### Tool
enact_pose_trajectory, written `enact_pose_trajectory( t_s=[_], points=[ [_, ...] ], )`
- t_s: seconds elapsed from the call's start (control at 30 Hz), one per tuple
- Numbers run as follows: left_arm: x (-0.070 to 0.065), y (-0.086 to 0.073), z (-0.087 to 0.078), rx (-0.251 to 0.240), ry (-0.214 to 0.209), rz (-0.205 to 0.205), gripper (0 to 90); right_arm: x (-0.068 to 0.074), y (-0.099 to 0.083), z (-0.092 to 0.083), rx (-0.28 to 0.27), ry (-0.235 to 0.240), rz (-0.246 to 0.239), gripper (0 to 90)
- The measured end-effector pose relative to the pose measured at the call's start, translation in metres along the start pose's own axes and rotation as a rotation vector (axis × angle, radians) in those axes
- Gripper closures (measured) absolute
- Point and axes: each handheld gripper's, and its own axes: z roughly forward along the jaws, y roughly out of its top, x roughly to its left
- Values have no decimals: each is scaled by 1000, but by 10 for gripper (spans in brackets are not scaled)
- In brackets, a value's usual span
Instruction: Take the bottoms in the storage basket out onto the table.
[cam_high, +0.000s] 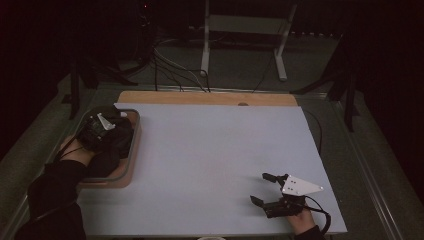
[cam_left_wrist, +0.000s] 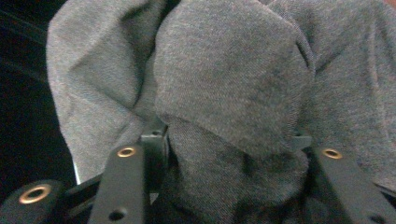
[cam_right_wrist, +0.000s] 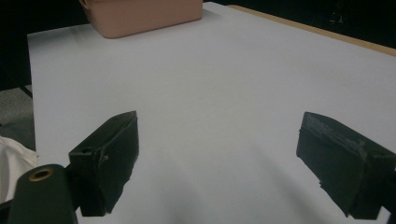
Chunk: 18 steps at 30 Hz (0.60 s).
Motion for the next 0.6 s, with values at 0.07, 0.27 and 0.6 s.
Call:
enact_pose_trajectory(
  t_s=[0.07,0.27,0.6],
  points=[
    [4,-3,-5,-28,-15,-32,564,0,0,0,-2,-3,4,132],
    [11,-9,-16,-67,-25,-84,583,0,0,0,-2,-5,3,132],
    [28,-24,-41,-177,-62,-204,606,-1,0,-2,-10,-10,5,132]
  ],
)
